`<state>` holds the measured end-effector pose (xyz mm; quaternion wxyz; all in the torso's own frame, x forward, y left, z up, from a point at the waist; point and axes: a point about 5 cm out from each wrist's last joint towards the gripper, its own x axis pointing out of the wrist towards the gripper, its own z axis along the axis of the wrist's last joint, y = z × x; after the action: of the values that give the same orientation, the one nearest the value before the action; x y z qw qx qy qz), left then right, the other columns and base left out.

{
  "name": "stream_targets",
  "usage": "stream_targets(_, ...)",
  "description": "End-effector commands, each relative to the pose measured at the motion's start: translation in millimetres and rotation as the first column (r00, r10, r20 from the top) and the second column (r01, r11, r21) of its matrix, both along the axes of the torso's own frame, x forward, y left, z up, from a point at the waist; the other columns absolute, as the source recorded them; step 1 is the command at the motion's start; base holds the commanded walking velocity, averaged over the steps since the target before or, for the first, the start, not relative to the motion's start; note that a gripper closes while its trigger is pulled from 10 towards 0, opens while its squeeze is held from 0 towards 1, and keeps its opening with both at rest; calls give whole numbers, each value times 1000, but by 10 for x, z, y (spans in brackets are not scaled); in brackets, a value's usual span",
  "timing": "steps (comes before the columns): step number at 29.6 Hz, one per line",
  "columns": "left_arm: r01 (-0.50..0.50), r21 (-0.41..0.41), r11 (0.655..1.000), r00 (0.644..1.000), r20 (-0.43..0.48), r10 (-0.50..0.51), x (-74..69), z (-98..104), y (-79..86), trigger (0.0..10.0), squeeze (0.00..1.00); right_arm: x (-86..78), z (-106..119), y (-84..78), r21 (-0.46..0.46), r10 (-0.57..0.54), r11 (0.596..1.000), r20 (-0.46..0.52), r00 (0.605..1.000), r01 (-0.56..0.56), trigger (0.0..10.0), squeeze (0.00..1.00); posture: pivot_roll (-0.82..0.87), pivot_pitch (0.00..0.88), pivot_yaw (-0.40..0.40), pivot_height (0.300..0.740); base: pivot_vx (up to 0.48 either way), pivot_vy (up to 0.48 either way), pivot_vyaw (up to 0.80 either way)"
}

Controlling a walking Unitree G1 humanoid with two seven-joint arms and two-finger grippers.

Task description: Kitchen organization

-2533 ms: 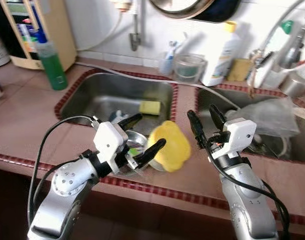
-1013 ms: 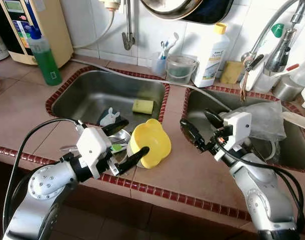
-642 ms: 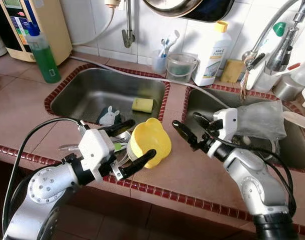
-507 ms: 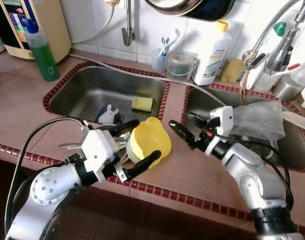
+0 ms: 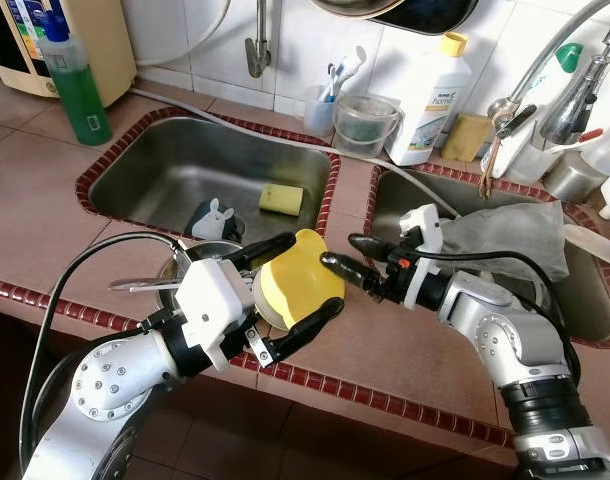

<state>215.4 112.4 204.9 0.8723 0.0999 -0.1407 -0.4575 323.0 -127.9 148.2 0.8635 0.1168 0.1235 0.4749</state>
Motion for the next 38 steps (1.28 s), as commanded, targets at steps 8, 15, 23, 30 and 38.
stream_targets(8,19,-14,1000,1000,19,-18,-59,60,-94,10000,0,20,-108,3,-45,57,997,-69,996,-60,7412,0,155,108,-147,740,0,0,0)
stream_targets(15,35,-6,999,999,9,-35,-80,25,-119,10000,0,67,-153,3,-42,20,999,-88,996,-24,1020,0,159,88,-147,740,0,0,0)
stream_targets(23,62,11,998,997,-39,-61,-127,-114,-160,10000,0,141,-111,18,-13,-11,1000,-66,998,10,0,0,156,68,-137,740,0,0,0)
stream_targets(30,62,10,998,997,-35,-62,-101,-103,-145,10000,0,168,-90,16,6,-28,1000,-60,998,29,0,0,155,60,-133,740,0,0,0)
stream_targets(38,68,7,998,997,-31,-68,-105,-95,-157,10000,0,185,-73,16,34,-42,998,-70,997,44,0,0,153,61,-129,740,0,0,0)
